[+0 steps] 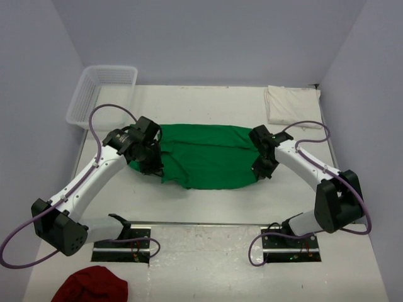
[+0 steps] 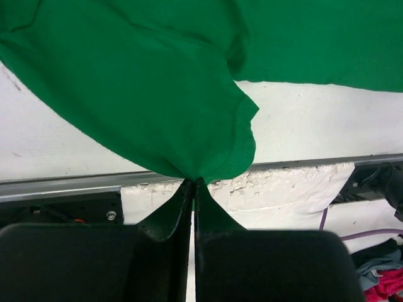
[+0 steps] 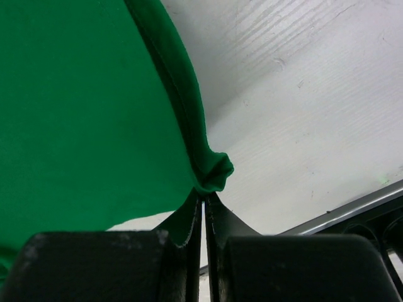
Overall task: Fold and stack the t-shirts
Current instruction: Grap the side of the flattened tshirt closest away from the robot with both arms, then fold the other side of the tshirt into a rectangle
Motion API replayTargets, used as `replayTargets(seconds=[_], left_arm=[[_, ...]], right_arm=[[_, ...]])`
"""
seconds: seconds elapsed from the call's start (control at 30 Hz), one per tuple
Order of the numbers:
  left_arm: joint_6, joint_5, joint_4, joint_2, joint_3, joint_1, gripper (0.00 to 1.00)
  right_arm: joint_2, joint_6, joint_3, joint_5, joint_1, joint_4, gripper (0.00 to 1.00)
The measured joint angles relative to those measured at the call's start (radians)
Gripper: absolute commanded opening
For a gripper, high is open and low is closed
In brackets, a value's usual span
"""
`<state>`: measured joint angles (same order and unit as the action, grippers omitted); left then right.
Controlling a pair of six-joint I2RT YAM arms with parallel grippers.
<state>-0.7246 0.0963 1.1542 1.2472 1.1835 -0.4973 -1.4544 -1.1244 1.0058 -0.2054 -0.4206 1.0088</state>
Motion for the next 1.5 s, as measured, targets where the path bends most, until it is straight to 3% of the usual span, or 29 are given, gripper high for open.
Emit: replayTargets(seconds=[0.23,0.6,0.93,1.23,1.5], left_arm=[[-0.071,-0.052,0.061,-0.004,0.015,0.029,0.00],[-0.072,-0.105,0.107,0.010,0.053,0.170,0.00],[-0.006,-0.133,0.098,0.138,0.149,0.248,0.00],[0.042,-0.182,0.079,0.272,0.301,0.320,0.00],[0.068,-0.198,0.042,0.388,0.388,0.327,0.00]], right_arm=[[0.005,0.075,0.029,0.016,0.036,0.013,0.00],[-0.038,0.230,0.204,0.025,0.172,0.028,0.00],[-0.158,0.359,0.338,0.066,0.175,0.027,0.00],[-0.218,0.405,0.358,0.091,0.180,0.048,0.00],[-0.327,0.426,0.460,0.103,0.181,0.096,0.00]])
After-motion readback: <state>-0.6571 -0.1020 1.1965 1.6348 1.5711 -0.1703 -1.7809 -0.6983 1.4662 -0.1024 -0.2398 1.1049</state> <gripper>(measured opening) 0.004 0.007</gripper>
